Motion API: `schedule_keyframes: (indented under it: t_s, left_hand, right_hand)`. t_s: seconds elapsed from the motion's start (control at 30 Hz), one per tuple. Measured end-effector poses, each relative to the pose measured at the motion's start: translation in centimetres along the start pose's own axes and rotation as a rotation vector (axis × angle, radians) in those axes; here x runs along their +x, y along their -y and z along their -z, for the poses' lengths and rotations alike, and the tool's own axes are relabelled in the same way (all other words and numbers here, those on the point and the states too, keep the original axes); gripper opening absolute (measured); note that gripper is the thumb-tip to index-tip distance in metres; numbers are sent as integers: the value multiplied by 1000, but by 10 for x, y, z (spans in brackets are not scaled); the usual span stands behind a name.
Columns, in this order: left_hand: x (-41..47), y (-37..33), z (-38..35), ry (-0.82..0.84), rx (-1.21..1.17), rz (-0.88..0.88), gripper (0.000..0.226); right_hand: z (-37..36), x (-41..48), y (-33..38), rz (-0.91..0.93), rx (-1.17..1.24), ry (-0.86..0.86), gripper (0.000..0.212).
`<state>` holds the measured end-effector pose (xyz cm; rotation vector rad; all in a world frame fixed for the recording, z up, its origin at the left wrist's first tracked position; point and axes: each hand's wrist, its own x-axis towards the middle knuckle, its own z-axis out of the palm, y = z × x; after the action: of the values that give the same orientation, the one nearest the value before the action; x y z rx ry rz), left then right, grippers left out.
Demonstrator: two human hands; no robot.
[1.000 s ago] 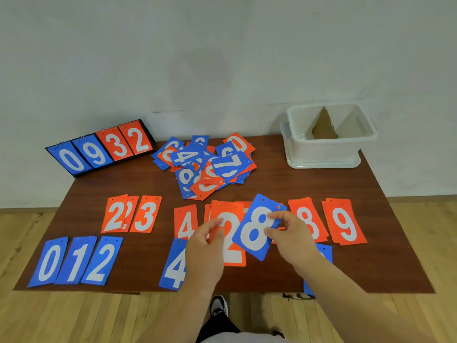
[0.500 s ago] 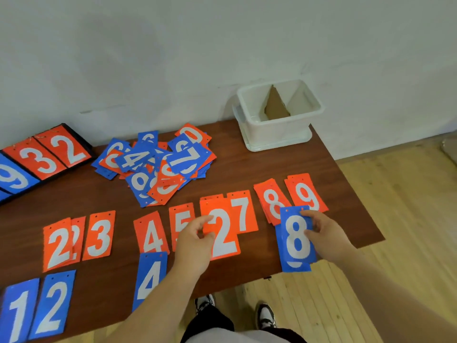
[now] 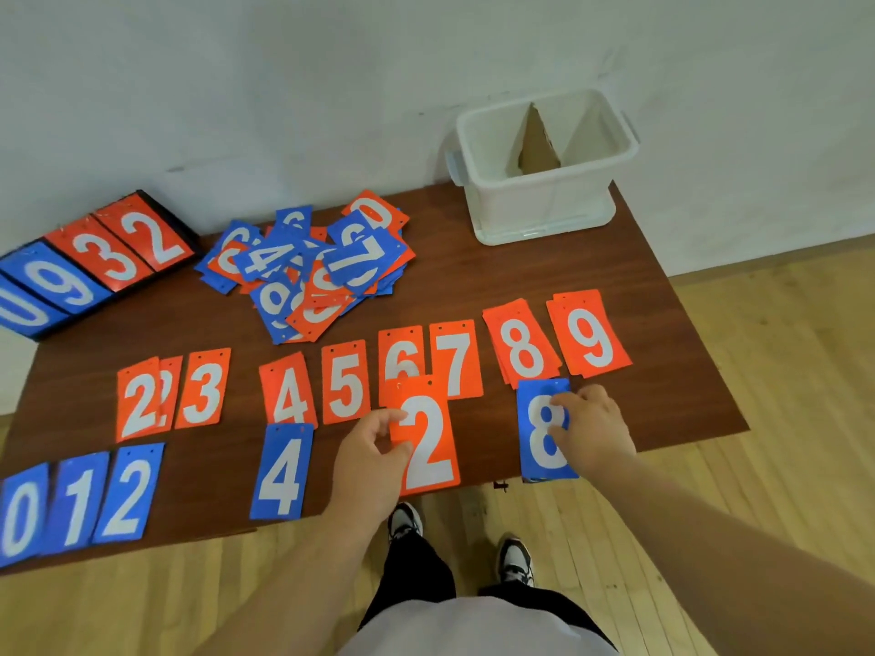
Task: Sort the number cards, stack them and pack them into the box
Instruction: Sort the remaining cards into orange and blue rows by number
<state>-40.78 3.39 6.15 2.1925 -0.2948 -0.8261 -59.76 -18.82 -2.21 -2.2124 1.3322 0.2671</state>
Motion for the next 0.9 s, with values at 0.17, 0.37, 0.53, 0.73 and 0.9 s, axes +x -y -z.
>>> schedule_keyframes:
  t_s: [0.17,0.37,0.53,0.73,0.9]
  left_hand:
    - [-18,3,-10,-42,-50,43,33]
    - [-38,-1,-6,-50,-78,34,30]
    - [-33,14,29,-124,-147,9,27]
    - [-17,54,90,-246,-192,19,25]
    - [18,98,163,-269,-185,53,23]
  right_hand:
    - [14,-17,34,89,427,80,32]
    - [15,-48,109,207,738,380,18]
    - [6,-53,157,335,637,374,16]
    - [-23,-48,239,530,415,369,22]
    - [-63,-45,322,561,286,390,20]
